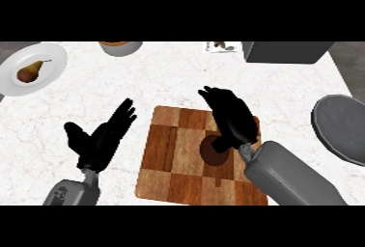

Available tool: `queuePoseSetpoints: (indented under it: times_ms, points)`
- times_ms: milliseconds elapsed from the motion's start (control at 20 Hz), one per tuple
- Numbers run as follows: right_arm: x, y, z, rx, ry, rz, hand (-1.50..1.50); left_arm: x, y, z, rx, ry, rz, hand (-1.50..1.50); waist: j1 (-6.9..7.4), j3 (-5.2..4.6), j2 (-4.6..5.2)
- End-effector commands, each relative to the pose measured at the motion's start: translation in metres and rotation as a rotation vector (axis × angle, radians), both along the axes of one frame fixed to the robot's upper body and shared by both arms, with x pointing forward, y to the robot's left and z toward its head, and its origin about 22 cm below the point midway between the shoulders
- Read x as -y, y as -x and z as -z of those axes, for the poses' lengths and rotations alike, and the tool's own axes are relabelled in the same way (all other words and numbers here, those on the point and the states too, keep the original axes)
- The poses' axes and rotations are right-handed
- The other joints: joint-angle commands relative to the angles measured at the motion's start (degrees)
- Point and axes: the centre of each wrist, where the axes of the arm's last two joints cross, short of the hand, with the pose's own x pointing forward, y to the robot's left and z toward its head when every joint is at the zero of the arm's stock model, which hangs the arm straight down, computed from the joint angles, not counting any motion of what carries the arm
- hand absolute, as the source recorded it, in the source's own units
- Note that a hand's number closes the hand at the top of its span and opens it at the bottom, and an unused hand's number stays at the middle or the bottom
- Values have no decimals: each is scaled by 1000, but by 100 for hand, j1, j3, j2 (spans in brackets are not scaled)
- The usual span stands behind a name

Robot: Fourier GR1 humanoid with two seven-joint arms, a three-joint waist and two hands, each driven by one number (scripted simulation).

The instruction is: Pick the cupcake from the cutting board and place it in the pan

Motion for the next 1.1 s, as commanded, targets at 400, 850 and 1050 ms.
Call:
queuePoseSetpoints:
  times_ms: [400, 850, 1050]
  points:
    - [-118, 7, 0, -456, 762, 175, -150, 8, -2, -13, 1, 15, 2, 0, 42, 8, -3]
    - [-117, -6, 16, -617, 862, 303, -150, 12, 9, -8, -3, 21, 32, 0, 202, 20, 24]
    - [-122, 5, 24, -595, 869, 332, -150, 4, 3, -24, -5, -2, 33, 0, 196, 26, 25]
